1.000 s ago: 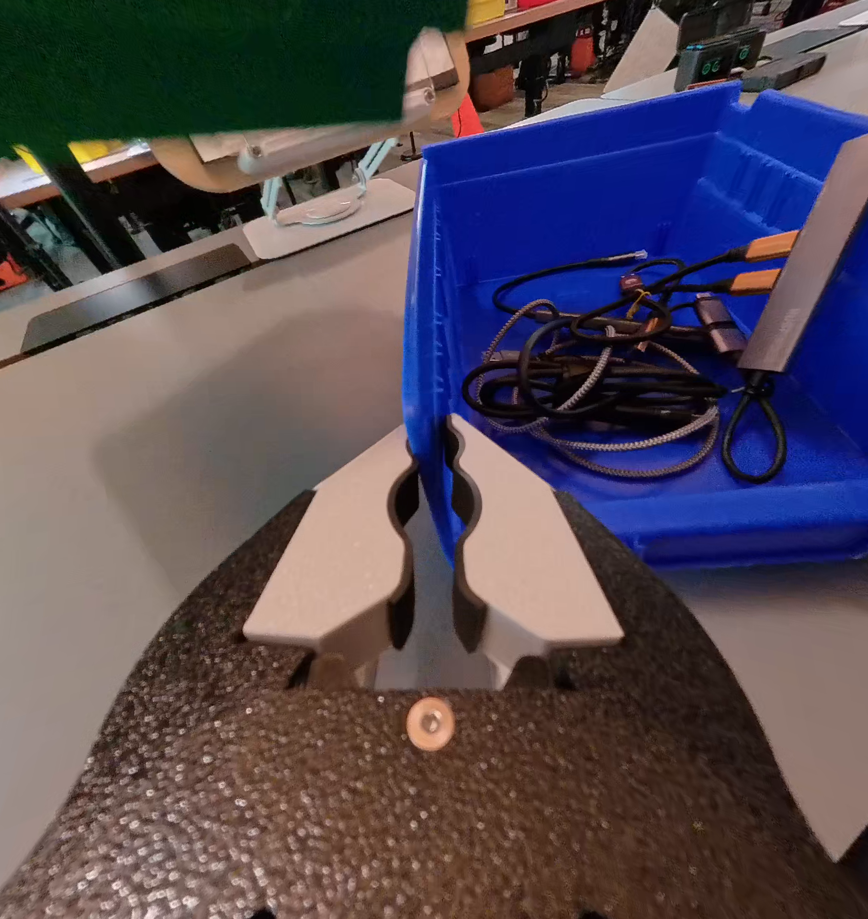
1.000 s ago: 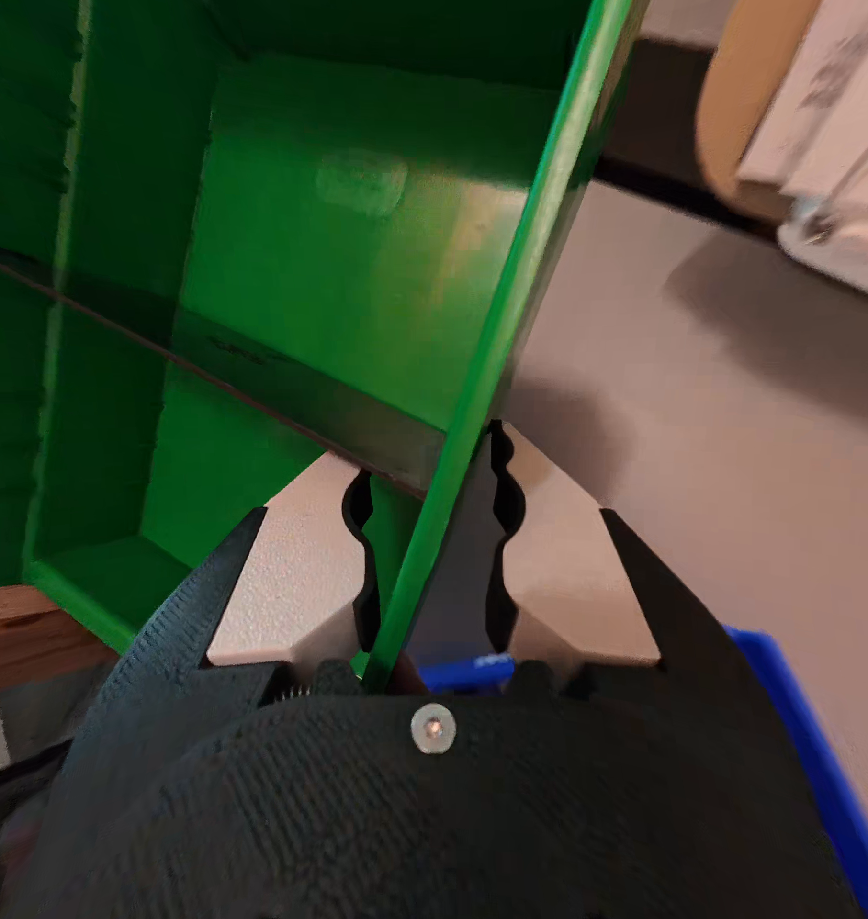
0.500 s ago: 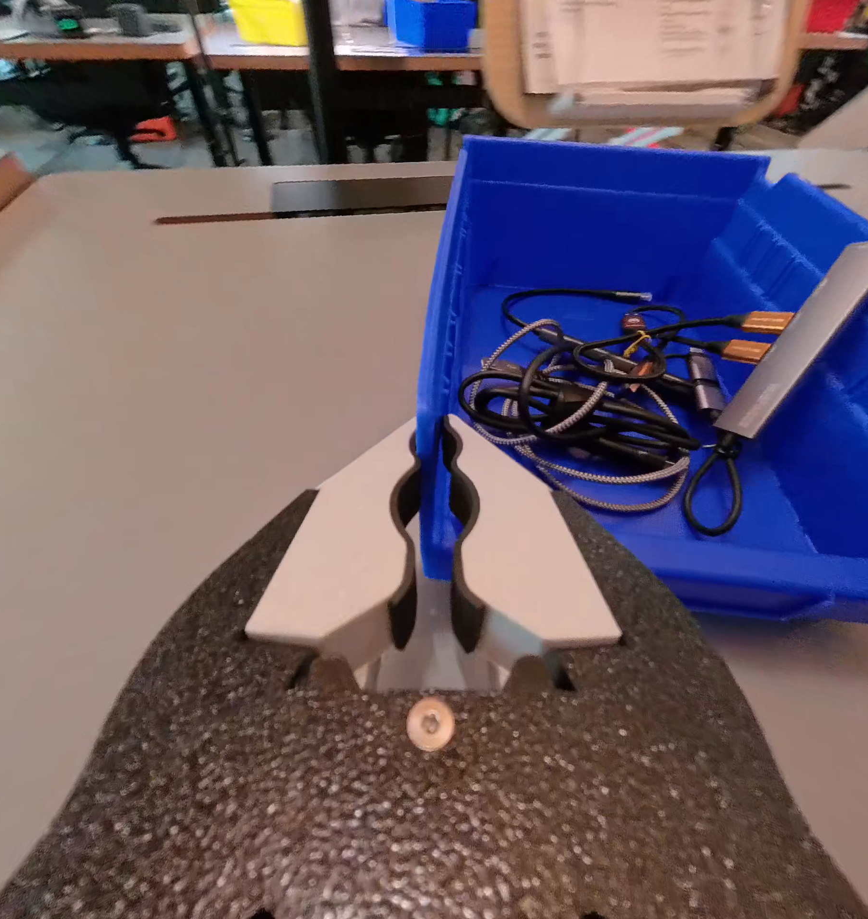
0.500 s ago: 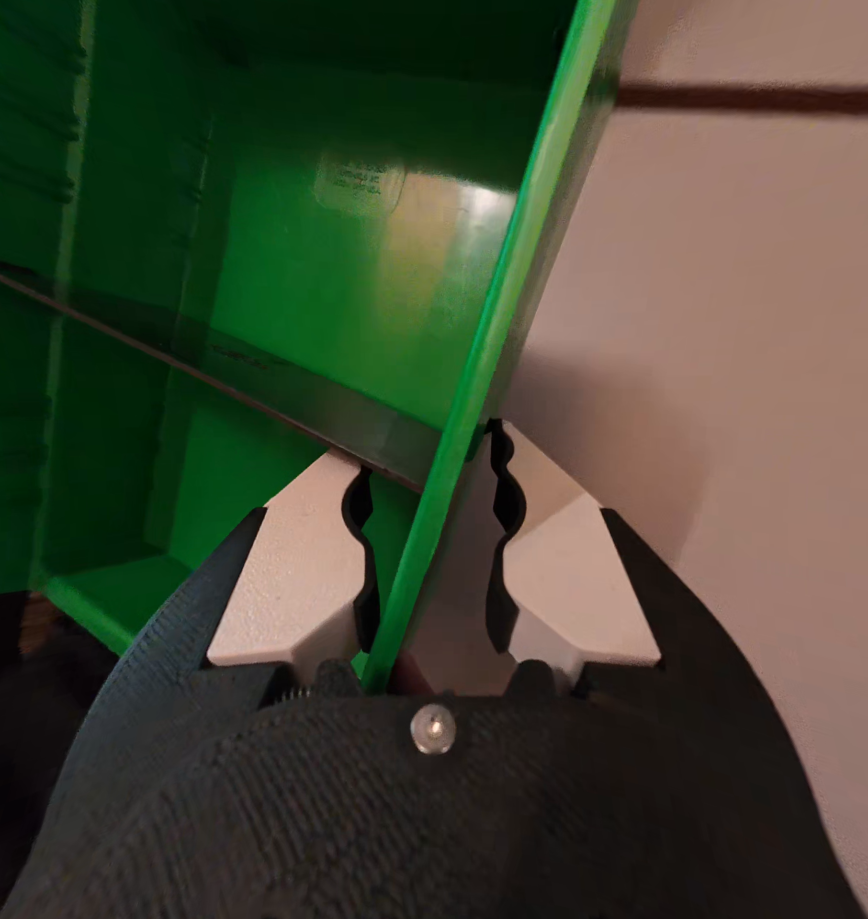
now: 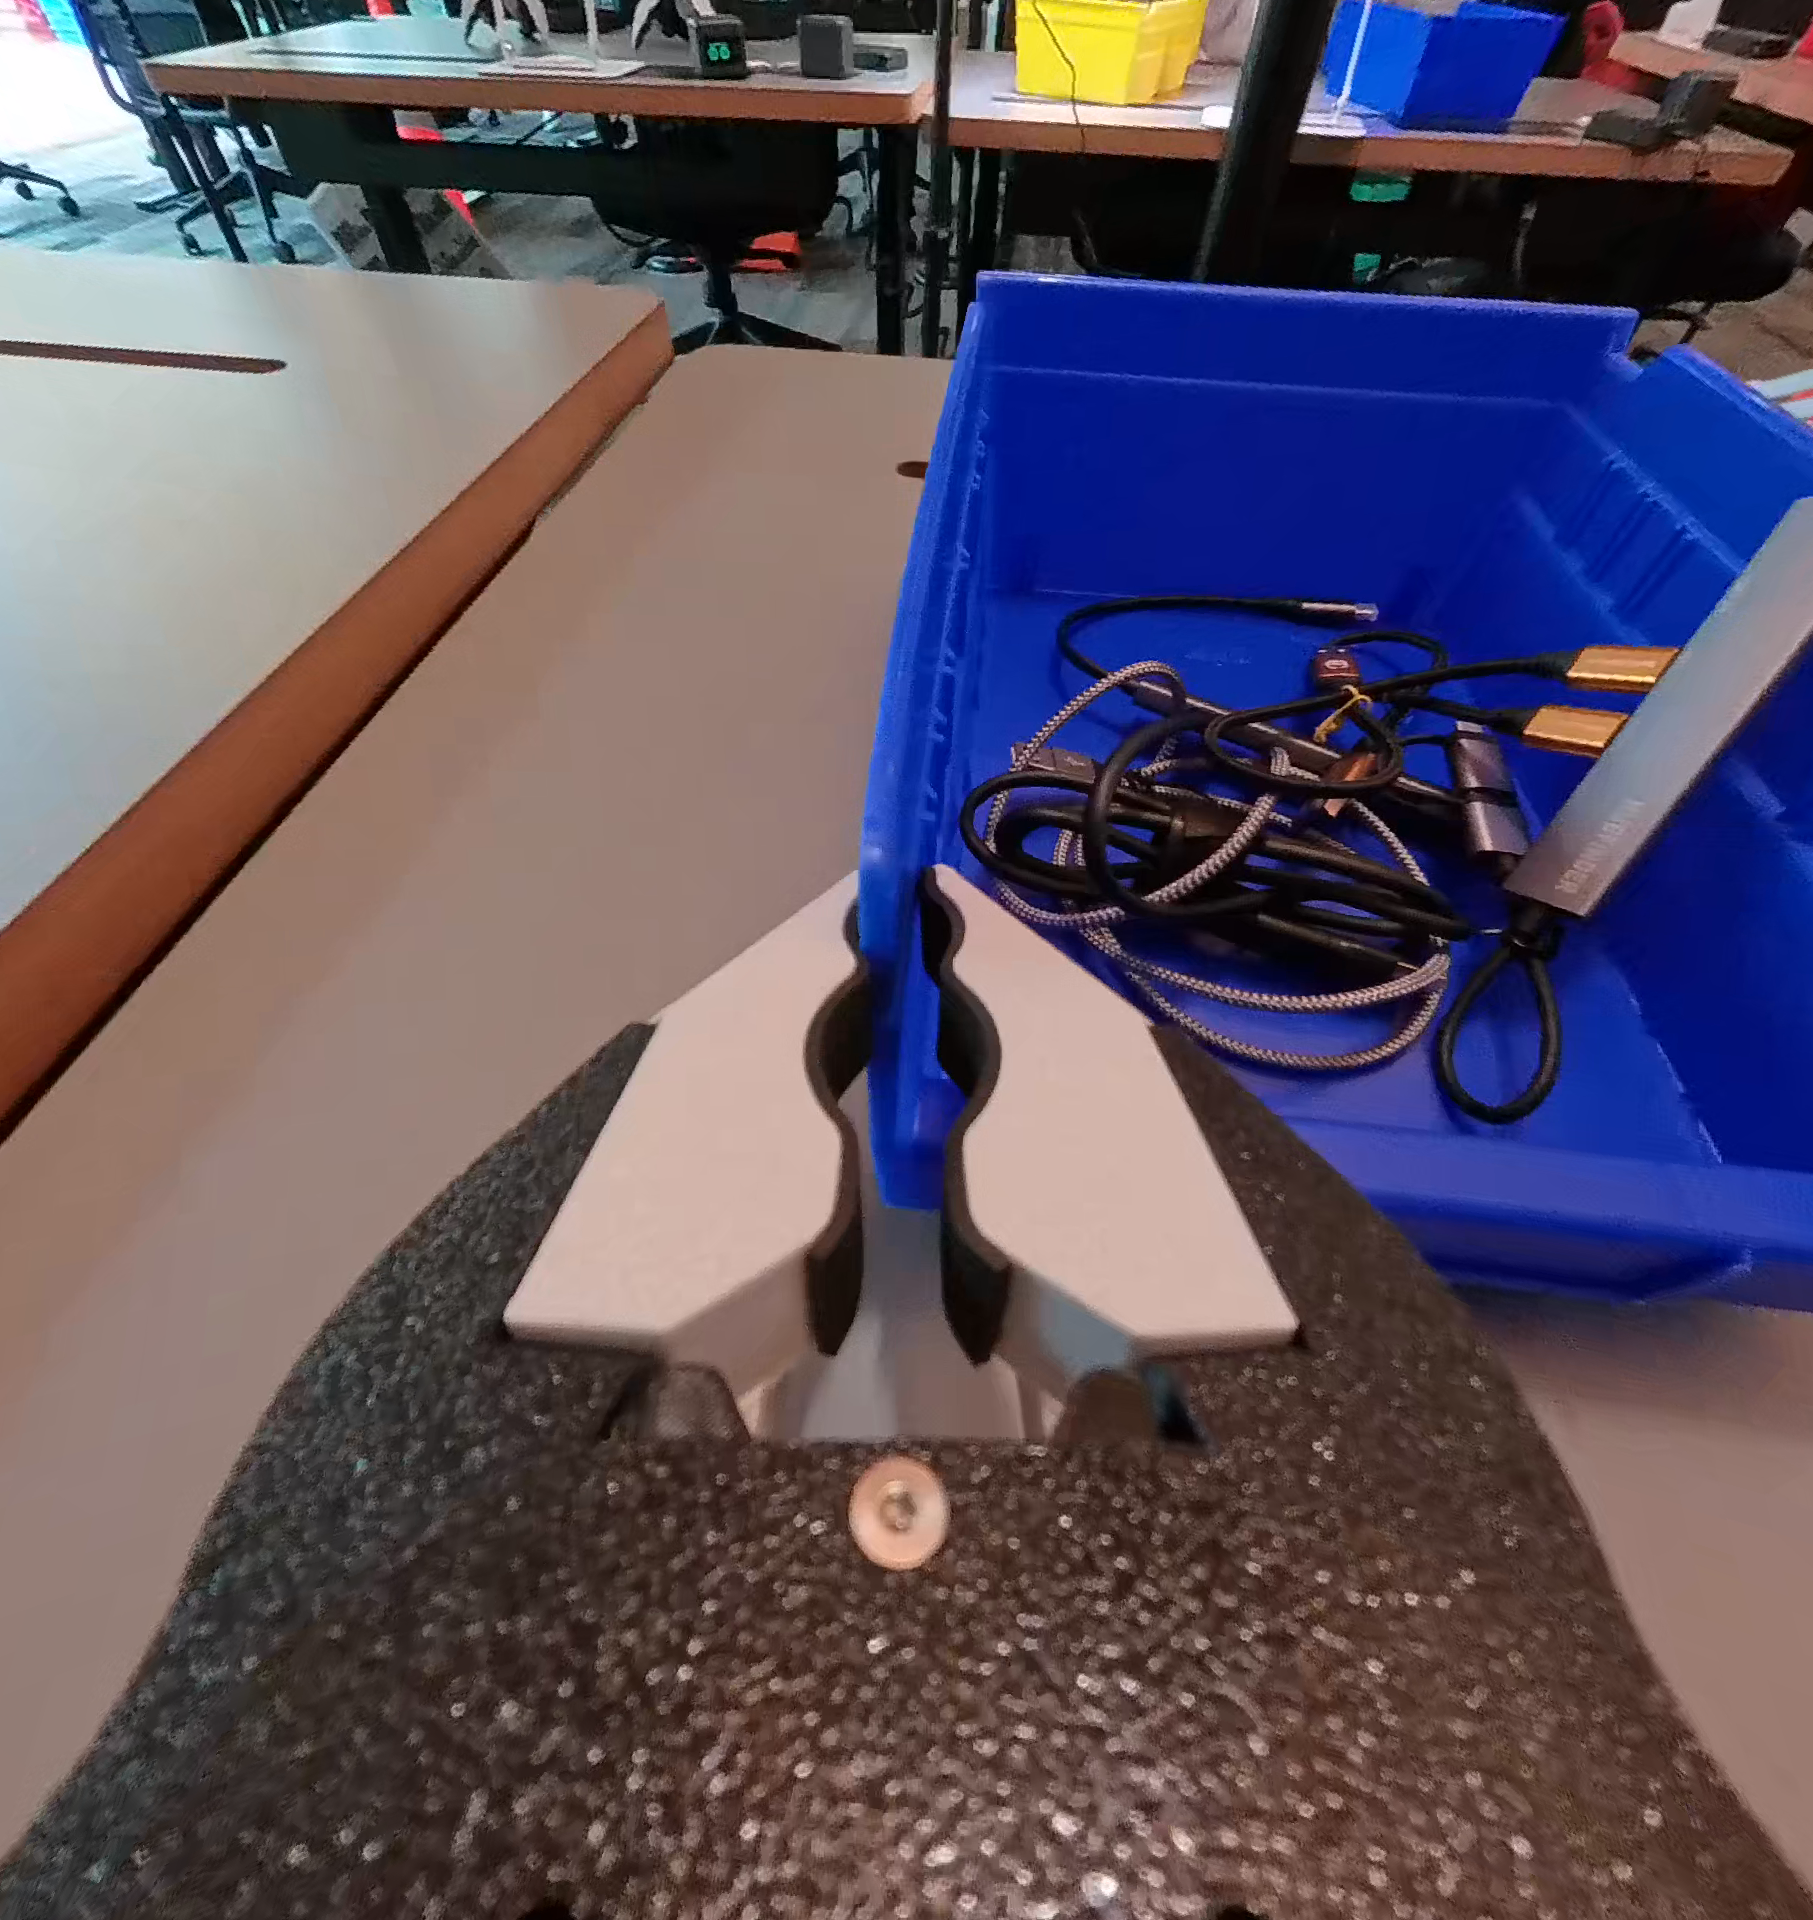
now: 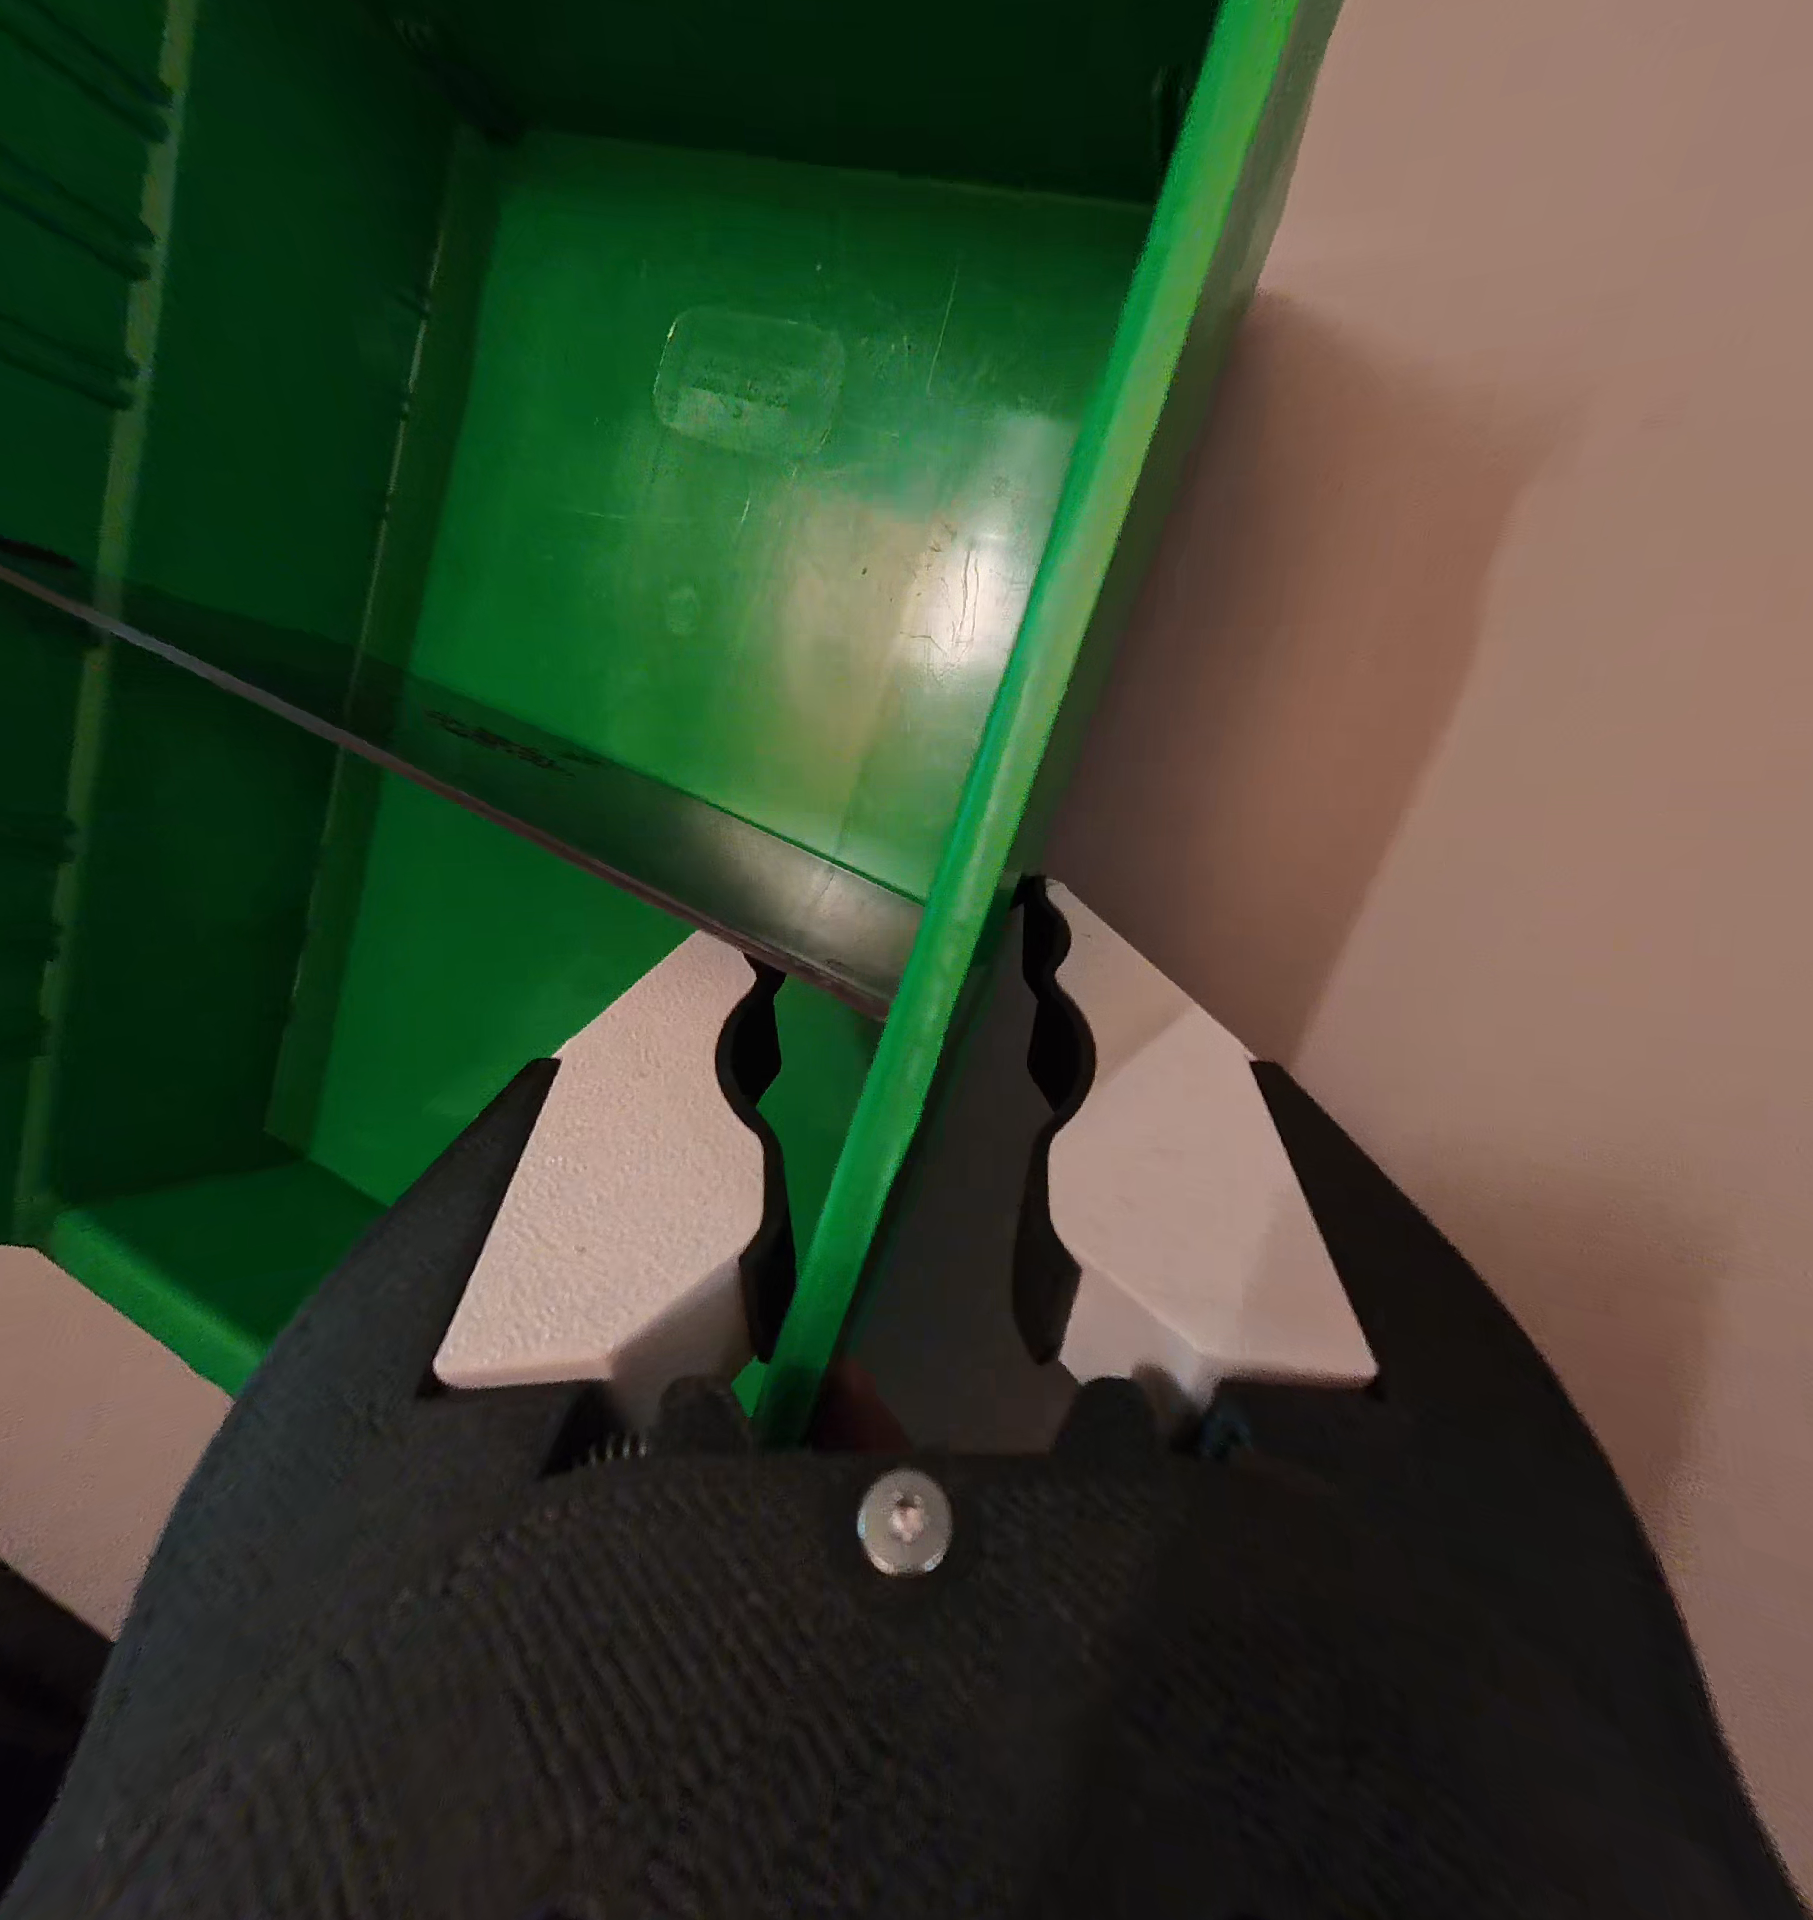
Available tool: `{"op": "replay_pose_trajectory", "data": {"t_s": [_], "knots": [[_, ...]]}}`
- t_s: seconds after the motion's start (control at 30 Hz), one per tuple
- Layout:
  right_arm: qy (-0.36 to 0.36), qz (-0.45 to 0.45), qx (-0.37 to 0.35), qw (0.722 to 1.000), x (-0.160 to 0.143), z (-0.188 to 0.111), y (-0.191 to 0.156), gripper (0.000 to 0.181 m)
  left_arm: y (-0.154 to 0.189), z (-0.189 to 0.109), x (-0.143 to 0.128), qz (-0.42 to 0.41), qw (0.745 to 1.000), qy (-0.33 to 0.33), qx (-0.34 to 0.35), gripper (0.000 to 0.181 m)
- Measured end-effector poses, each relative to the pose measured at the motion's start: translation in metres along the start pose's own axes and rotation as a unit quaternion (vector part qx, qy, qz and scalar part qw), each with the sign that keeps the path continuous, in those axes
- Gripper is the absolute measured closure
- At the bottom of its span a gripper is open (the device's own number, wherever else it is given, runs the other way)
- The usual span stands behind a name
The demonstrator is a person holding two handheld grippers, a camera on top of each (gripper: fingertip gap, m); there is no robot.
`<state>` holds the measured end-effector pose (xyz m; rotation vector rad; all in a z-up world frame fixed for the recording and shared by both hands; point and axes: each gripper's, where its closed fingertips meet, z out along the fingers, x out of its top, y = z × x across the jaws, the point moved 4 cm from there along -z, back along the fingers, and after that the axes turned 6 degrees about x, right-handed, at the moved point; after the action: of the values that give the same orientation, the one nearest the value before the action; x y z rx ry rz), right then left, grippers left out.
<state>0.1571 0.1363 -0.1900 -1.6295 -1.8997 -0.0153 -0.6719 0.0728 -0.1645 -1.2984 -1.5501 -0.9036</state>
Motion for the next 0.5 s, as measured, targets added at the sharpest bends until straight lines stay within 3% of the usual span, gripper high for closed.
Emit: {"op": "replay_pose_trajectory", "data": {"t_s": [0.27, 0.43, 0.5], "knots": [[-0.005, -0.033, -0.008, 0.999, 0.034, 0.023, 0.01, 0.131, -0.012, 0.023, 0.008, 0.026, 1.0, 0.001, 0.018, 0.174], [0.001, -0.113, -0.084, 0.99, 0.046, 0.021, 0.021, 0.103, -0.015, 0.023, 0.008, 0.035, 0.999, -0.025, 0.019, 0.172], [0.003, -0.151, -0.138, 0.979, 0.05, 0.012, 0.025, 0.085, -0.017, 0.016, 0.014, 0.049, 0.998, -0.021, 0.037, 0.158]]}}
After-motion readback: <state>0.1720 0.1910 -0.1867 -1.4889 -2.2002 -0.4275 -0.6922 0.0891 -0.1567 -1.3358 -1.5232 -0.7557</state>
